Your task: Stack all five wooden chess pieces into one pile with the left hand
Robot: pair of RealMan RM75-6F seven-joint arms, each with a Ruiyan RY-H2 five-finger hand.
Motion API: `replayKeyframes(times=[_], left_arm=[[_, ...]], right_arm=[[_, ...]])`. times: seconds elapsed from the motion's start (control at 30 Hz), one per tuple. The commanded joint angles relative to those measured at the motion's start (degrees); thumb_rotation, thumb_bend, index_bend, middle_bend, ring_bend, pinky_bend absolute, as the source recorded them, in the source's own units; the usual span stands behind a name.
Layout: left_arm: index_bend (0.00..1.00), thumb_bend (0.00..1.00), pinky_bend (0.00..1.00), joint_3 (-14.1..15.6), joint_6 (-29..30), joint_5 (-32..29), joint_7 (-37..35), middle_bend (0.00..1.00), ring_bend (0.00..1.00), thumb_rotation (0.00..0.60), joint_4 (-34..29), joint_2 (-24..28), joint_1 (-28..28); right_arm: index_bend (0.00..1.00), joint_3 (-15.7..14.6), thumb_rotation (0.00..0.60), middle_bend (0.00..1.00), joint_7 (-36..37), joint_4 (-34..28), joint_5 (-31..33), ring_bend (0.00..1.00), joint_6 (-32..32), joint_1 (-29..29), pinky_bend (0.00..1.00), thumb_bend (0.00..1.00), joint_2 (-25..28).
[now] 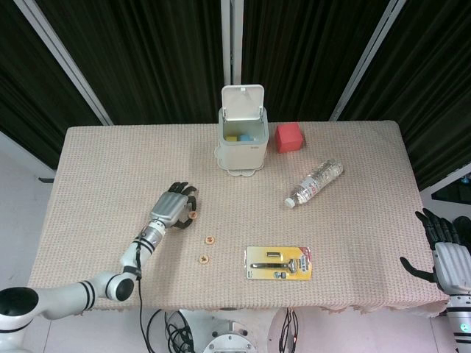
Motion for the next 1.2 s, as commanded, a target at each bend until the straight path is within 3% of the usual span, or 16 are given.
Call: replayKeyframes(times=[0.03, 0.4, 0.57, 0.73, 0.93, 1.2], left_arm=[[0.49, 0.29, 0.0, 0.02, 0.11, 0.1, -0.14, 0.13, 0.0, 0.6, -0.02, -0.01, 0.06], [0.52, 0.31, 0.0, -0.84, 1.26, 0.53, -0.88, 0.14, 0.0, 0.6, -1.95, 1.41, 0.22], [0.52, 0.31, 0.0, -1.54, 3.62, 0.53, 1.47, 0.15, 0.0, 0.6, -7.83, 5.26, 0.58], [0.52, 0.31, 0.0, -1.48, 4.51, -4.44, 6.62, 0.15, 0.0, 0.6, -16.45, 10.98, 1.13], [0.52, 0.31, 0.0, 0.68, 5.15, -9.17, 10.74, 0.15, 0.0, 0.6, -24.07, 16.04, 1.76], [0.53, 0.31, 0.0, 3.1, 6.38, -9.14, 9.33, 0.15, 0.0, 0.6, -22.56, 15.6, 3.36]], right_arm=[[0.0, 0.0, 0.6, 0.0, -0.06, -0.01, -0.02, 0.0, -0.03, 0.03, 0.0, 0.17, -0.02], [0.0, 0.02, 0.6, 0.0, 0.02, -0.12, 0.09, 0.0, 0.13, -0.09, 0.0, 0.17, 0.09], [0.0, 0.0, 0.6, 0.0, -0.06, -0.21, 0.05, 0.0, -0.21, 0.11, 0.0, 0.17, 0.11], [0.0, 0.32, 0.6, 0.0, -0.05, -0.68, 0.03, 0.0, -0.67, 0.67, 0.0, 0.17, 0.22], [0.0, 0.5, 0.6, 0.0, -0.05, -1.1, -0.25, 0.0, -1.57, 1.53, 0.0, 0.17, 0.31], [0.0, 0.14, 0.6, 0.0, -0.46, -1.93, -0.85, 0.0, -1.29, 1.54, 0.0, 0.17, 0.48]])
